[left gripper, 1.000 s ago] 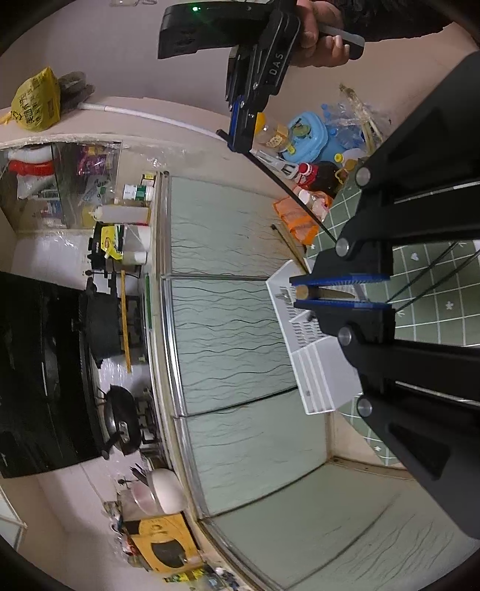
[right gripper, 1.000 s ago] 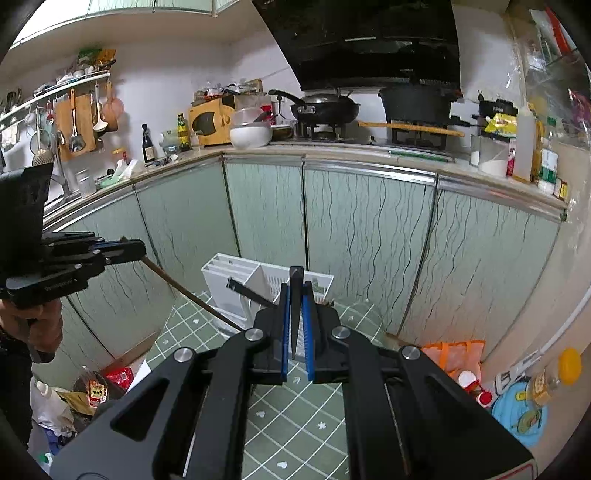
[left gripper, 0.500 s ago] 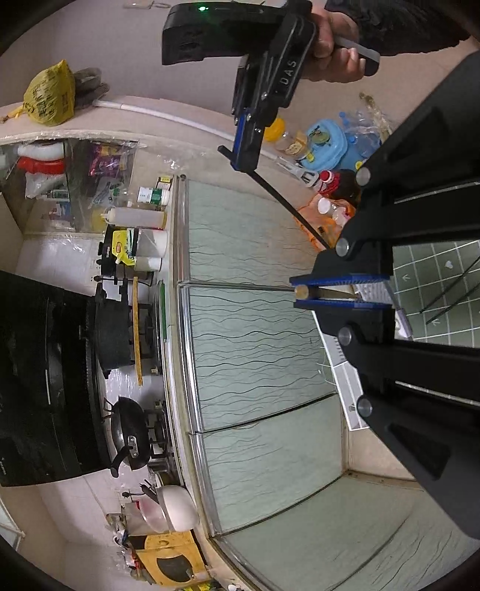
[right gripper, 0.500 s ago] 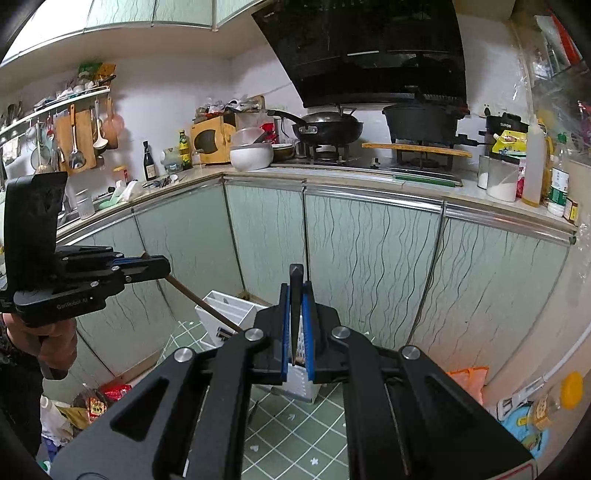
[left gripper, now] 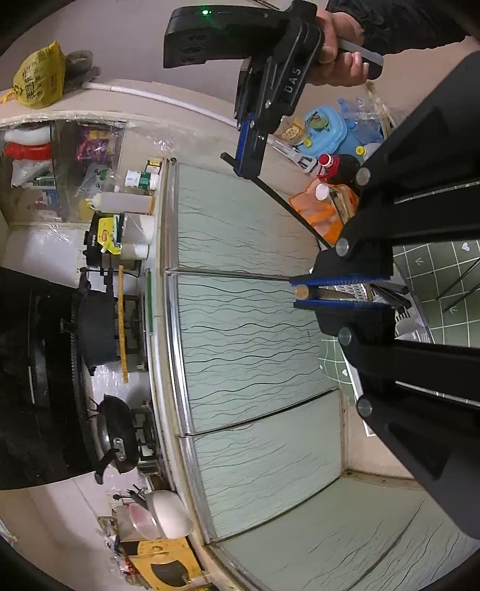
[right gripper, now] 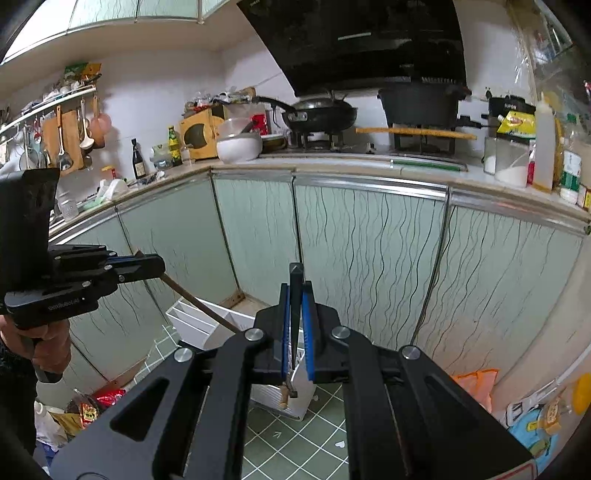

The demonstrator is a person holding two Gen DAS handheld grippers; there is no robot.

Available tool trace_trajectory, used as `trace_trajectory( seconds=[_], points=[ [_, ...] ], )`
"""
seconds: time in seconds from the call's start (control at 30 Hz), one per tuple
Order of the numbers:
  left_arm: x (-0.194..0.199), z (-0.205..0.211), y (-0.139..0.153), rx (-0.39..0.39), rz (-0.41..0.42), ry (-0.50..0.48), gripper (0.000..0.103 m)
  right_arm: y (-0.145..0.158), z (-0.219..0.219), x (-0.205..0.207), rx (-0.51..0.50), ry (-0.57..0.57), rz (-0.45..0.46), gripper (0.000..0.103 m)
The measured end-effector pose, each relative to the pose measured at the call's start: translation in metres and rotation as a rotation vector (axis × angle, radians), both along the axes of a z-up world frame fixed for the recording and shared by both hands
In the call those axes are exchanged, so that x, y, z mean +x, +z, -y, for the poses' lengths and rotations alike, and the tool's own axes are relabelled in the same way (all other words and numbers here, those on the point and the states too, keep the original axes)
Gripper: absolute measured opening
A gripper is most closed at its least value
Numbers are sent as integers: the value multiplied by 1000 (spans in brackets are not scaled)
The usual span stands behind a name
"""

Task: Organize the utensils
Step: 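Lower the wooden chopstick into the holder with the left tool while the right tool lowers its chopstick, then open both tools to release the chopsticks into the holder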

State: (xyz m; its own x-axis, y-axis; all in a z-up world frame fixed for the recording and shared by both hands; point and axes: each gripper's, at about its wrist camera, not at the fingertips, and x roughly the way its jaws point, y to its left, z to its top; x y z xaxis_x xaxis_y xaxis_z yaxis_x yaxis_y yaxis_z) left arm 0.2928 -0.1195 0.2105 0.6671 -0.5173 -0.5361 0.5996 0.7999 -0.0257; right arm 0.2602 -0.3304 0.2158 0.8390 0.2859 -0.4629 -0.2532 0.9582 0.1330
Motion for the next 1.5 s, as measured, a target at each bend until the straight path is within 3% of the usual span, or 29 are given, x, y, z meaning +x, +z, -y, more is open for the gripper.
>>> trace_trajectory(
  seconds=[0.67,0.7,0.73,0.77,0.8,0.87,0.97,1.03,1.2,1.5],
  points=[
    [23,7,-57,-10,-27,12,8,-46,-13,33,-52,51,-107,7],
    [23,6,-59,-9,-23,12,9,-48,-14,33,-59,50,-110,8],
    [22,5,-60,-15,-18,4,11,-50,-13,33,-64,58,-116,17],
    [22,4,-60,-18,-19,2,28,-50,-12,34,-66,61,-122,26],
    [22,1,-60,-20,-18,9,64,-51,-10,32,-65,54,-119,46],
    [17,-7,-57,-46,21,32,97,-49,-7,27,-61,54,-102,69],
    [16,-17,-52,-67,9,42,97,-47,-1,18,-56,59,-85,90],
    [15,-21,-52,-69,-6,40,99,-45,2,12,-55,66,-75,95],
    [6,-30,-51,-50,-12,57,99,-45,1,-4,-84,76,-58,95],
    [-31,-29,-51,21,80,110,99,-54,-12,-33,-122,70,-48,95]
  ],
)
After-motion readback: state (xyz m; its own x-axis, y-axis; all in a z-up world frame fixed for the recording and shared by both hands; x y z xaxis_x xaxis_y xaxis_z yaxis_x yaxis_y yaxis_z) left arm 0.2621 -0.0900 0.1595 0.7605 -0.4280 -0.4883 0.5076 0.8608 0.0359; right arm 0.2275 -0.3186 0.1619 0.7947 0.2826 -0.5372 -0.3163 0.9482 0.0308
